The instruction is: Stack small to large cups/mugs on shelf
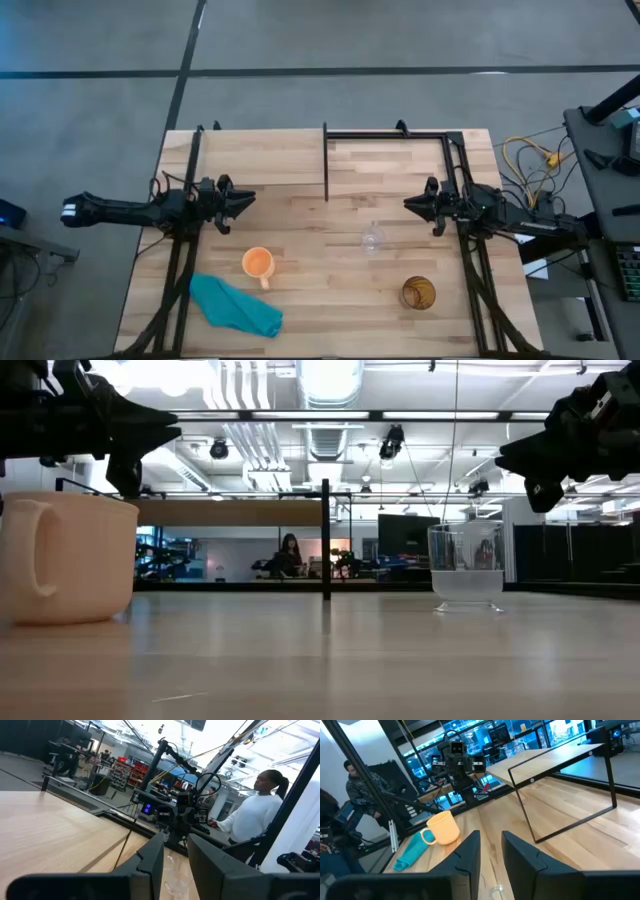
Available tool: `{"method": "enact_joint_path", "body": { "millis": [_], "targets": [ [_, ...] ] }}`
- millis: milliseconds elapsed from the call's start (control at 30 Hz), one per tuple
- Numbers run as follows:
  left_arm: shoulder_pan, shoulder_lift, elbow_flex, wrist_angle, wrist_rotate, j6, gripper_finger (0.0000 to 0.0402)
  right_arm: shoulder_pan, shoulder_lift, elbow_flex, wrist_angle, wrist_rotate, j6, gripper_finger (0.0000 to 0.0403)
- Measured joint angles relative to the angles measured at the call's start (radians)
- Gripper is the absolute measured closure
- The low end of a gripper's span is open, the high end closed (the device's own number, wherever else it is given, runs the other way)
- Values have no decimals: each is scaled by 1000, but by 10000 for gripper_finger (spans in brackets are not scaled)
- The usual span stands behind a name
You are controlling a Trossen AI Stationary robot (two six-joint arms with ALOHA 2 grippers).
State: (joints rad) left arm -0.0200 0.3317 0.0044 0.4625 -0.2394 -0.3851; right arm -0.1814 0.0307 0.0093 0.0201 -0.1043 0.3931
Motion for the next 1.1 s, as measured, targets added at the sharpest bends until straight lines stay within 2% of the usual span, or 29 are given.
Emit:
{"method": "enact_joint_path", "body": {
  "millis": [1100],
  "targets": [
    [0, 0, 0, 0, 0, 0, 327, 0, 0, 0, 0, 0, 0, 331]
  ]
}}
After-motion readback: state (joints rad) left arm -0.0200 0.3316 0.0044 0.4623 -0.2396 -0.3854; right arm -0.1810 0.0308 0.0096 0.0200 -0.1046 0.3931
